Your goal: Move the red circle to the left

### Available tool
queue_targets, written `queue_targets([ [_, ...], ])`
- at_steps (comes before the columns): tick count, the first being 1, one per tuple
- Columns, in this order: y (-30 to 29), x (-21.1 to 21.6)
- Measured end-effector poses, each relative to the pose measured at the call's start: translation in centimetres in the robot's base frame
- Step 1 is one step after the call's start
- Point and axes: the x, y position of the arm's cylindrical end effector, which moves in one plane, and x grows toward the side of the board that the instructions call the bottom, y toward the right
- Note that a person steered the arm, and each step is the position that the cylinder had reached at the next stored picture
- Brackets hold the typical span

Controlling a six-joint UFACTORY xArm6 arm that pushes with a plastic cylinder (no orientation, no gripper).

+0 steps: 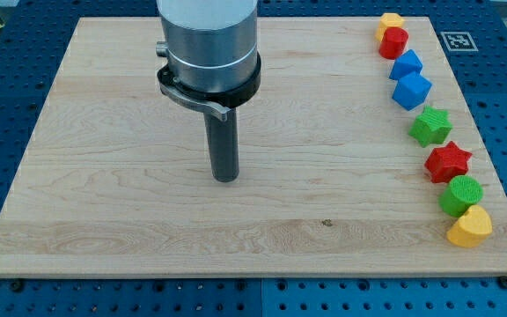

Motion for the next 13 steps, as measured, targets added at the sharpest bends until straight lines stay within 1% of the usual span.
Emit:
queue_targets([
  [1, 0.0, 0.0],
  [2, 0.0, -1.0],
  [4, 0.1, -9.7],
  [5, 0.2, -11.6],
  [7, 0.3, -12.0],
  [10, 1.7, -23.4],
  [11, 3.0, -25.8],
  [12, 3.0, -25.8],
  [13, 4.6, -26.7],
])
